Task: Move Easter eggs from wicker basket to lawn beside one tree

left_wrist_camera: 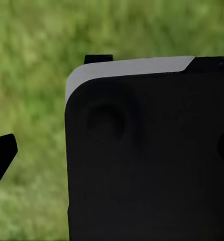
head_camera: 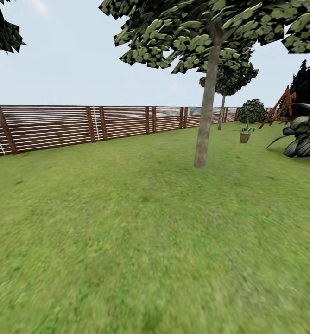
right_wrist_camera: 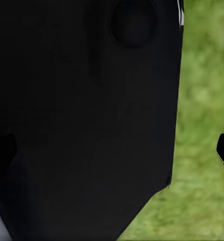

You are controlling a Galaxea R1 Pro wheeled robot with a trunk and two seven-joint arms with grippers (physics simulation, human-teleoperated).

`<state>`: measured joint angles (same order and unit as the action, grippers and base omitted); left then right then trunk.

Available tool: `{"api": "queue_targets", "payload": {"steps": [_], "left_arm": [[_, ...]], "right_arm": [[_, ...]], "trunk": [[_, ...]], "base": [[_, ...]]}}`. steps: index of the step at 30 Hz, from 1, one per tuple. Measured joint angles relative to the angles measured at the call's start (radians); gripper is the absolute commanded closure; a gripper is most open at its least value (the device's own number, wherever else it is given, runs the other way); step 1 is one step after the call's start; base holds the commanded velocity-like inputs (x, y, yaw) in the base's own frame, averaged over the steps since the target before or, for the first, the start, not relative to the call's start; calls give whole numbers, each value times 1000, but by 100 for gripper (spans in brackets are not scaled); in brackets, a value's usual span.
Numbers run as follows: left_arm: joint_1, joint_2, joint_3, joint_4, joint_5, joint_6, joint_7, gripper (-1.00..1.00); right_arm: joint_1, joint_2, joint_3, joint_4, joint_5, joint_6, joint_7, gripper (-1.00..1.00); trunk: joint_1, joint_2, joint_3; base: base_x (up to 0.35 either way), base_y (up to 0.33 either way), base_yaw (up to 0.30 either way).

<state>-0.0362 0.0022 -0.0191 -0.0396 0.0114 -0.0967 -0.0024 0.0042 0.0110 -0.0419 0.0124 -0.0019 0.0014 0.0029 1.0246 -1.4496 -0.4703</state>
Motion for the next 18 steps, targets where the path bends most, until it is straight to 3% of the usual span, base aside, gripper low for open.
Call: {"api": "queue_targets", "payload": {"steps": [10, 18], "left_arm": [[0, 2, 0, 3, -4, 13, -2, -100], [0, 2, -9, 5, -11, 9, -3, -100]], "right_arm": [[0, 1, 2, -1, -1, 0, 0, -100], [0, 0, -4, -10, -1, 0, -4, -100]], "trunk": [[0, 0, -5], [0, 0, -6]], "base": [[297, 51, 190], [271, 160, 44]]}}
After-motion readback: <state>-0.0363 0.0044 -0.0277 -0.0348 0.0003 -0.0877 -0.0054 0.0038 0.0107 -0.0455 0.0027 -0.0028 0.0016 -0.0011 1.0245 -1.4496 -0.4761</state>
